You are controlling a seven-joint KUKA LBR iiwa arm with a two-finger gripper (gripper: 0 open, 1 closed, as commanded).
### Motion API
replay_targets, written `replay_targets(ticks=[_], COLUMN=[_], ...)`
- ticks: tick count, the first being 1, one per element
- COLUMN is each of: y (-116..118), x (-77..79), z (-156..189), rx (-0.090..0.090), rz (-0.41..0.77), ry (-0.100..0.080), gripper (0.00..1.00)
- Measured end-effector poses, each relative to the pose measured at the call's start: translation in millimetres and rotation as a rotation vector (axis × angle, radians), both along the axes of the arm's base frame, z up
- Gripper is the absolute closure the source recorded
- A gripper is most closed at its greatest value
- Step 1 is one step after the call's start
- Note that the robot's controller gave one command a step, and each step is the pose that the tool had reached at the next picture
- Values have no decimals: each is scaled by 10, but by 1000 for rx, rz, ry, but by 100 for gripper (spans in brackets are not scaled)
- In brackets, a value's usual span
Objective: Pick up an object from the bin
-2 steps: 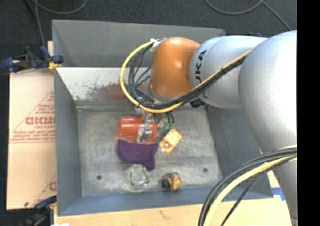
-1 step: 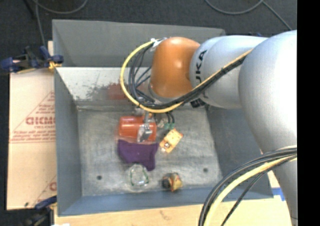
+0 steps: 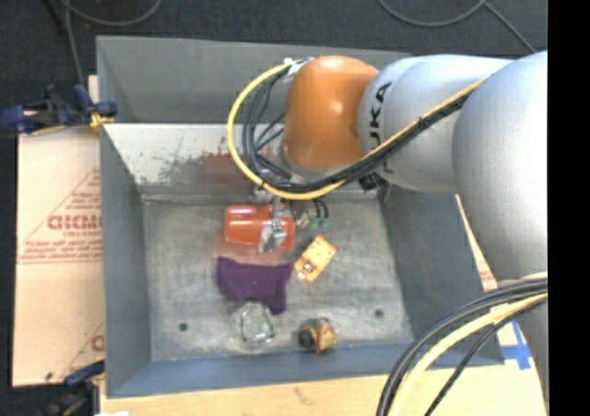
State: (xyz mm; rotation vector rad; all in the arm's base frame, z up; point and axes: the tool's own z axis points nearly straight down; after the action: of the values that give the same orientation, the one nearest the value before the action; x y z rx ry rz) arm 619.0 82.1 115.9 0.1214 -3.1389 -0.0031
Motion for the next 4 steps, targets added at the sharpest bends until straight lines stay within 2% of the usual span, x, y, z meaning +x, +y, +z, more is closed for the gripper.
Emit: replay_targets(ticks=[1, 2, 4], y=[-23, -11, -20], x=[-23, 3, 28], z=[232, 192, 515], rx=[0, -1, 0], rz=[-17, -15, -21], ry=[-8, -5, -7], gripper=[100, 100, 100])
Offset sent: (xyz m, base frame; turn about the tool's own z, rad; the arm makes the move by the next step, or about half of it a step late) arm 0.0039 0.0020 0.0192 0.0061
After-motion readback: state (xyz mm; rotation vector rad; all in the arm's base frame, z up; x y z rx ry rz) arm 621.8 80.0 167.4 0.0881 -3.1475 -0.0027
